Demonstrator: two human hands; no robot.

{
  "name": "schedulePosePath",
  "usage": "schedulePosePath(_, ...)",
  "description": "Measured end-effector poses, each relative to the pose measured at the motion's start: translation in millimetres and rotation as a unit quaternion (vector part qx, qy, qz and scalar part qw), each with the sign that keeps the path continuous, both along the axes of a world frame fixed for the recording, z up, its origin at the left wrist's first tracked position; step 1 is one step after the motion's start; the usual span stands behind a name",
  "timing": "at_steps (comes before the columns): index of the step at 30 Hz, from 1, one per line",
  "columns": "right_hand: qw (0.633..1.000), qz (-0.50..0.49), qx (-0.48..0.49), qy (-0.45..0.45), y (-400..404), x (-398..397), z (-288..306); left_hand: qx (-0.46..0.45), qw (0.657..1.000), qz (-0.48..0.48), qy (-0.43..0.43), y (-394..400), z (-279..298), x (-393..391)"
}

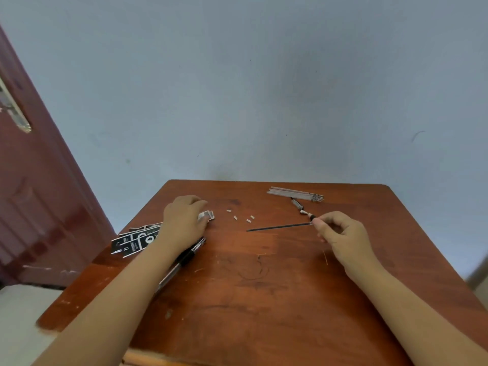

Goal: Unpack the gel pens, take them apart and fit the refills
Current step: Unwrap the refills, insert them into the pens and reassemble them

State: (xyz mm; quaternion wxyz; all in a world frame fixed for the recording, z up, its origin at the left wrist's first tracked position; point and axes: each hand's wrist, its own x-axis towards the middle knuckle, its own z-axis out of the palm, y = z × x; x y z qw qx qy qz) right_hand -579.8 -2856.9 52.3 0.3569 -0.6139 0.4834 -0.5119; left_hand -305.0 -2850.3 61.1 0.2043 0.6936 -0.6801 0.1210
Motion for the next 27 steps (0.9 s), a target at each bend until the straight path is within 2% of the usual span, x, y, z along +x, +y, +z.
schedulePosePath(3,1.000,0.005,-0.010,0.002,0,-1,-1,-0.072,0.990,-0.117,-0.019,9,7,-44)
schedulePosePath(6,1.000,0.018,-0.025,-0.002,1,-2,-3,-0.029,0.983,-0.177,0.027,18,3,-95)
schedulePosePath(9,0.998,0.048,-0.030,-0.008,2,-3,-4,-0.017,0.961,-0.265,0.070,21,-7,-122)
schedulePosePath(11,0.996,0.083,-0.028,0.034,2,-7,-2,-0.050,0.953,-0.273,0.119,18,-17,-118)
schedulePosePath(15,0.955,0.170,-0.047,0.240,1,-8,5,-0.038,0.959,-0.268,0.088,20,-24,-105)
schedulePosePath(18,0.921,0.202,-0.047,0.330,1,-10,7,-0.022,0.956,-0.287,0.065,20,-23,-99)
schedulePosePath(22,0.893,0.216,-0.099,0.381,2,-15,11,0.031,0.944,-0.320,0.069,26,-18,-100)
schedulePosePath(27,0.885,0.226,-0.149,0.379,4,-15,13,0.057,0.935,-0.327,0.123,25,-13,-95)
